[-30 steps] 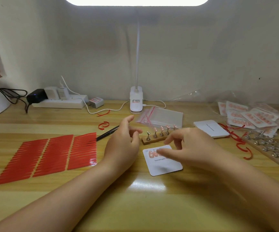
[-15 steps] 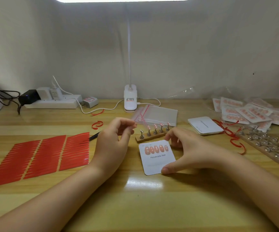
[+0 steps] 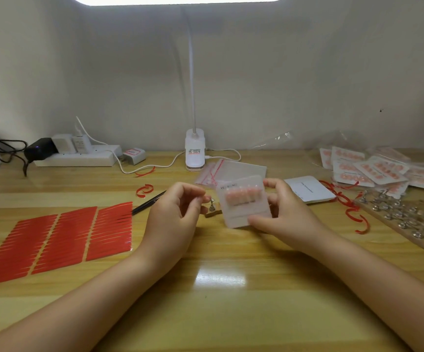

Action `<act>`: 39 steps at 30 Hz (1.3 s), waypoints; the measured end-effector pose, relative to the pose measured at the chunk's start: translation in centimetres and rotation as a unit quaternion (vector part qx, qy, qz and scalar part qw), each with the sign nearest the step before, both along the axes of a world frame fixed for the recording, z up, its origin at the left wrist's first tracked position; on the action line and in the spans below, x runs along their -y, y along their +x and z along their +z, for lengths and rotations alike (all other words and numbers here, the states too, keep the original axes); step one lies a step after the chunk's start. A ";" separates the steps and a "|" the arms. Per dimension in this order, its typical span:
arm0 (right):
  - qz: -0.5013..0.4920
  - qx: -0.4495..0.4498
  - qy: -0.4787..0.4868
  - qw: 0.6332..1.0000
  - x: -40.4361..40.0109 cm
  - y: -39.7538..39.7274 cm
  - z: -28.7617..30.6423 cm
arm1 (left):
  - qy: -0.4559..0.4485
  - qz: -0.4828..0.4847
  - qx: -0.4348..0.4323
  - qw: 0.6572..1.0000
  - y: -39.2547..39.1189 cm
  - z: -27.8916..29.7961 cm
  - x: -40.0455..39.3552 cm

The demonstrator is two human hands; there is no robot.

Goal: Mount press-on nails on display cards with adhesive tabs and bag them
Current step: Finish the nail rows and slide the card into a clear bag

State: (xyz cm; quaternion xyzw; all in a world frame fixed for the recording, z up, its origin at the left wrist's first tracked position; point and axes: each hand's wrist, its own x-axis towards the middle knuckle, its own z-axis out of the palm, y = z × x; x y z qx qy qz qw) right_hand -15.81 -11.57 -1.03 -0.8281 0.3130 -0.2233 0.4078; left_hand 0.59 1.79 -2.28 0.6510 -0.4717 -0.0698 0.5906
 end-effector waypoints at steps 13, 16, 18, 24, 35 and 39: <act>0.035 0.196 0.341 0.919 -1.6 0.3 2.8 | -0.090 -0.008 0.050 0.995 -0.3 2.0 -0.6; 0.057 0.197 0.304 0.930 -2.1 0.2 3.4 | -0.112 0.005 0.106 0.988 -0.3 2.9 -0.9; 0.063 0.201 0.256 0.943 -2.5 0.0 3.7 | -0.122 0.029 0.194 0.973 -0.3 3.4 -1.1; 0.074 0.207 0.206 0.954 -3.9 0.0 4.8 | -0.179 0.064 0.322 0.928 -0.6 4.1 -1.4; 0.077 0.201 0.201 0.956 -4.7 -0.3 5.7 | -0.170 0.072 0.396 0.899 -0.6 3.9 -1.3; 0.075 0.191 0.199 0.958 -4.7 -0.3 5.7 | -0.156 0.071 0.398 0.901 -0.7 3.9 -1.3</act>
